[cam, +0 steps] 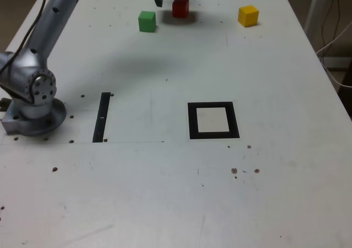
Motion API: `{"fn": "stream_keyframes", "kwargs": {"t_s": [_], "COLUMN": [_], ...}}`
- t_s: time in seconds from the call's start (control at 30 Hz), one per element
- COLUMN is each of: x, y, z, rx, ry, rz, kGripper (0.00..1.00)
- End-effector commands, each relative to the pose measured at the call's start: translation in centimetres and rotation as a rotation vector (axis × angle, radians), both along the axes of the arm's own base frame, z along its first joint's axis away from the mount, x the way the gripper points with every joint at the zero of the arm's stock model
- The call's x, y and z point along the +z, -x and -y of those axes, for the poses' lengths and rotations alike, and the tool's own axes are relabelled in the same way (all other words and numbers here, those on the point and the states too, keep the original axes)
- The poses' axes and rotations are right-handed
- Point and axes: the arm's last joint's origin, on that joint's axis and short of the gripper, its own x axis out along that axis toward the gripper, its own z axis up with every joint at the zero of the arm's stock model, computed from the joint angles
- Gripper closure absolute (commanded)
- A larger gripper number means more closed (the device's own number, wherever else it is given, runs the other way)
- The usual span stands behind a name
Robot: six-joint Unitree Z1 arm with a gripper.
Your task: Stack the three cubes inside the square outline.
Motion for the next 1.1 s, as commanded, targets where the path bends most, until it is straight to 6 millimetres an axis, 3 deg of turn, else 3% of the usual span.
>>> {"fn": "stream_keyframes", "kwargs": {"t_s": [0.0,0.2,0.87,1.07], "x": [-0.7,-1.7,-2.1,-2.9], "y": [-0.4,-0.9,-2.5,-2.5], "z": [-0.1,-0.3,0.4,0.3], "rx": [-0.008,-0.020,-0.094,-0.094], "ry": [0.010,0.022,0.003,0.019], "rz": [-0.002,-0.005,-0.024,-0.038], "kGripper": [0.07,0.12,0.26,0.35]}}
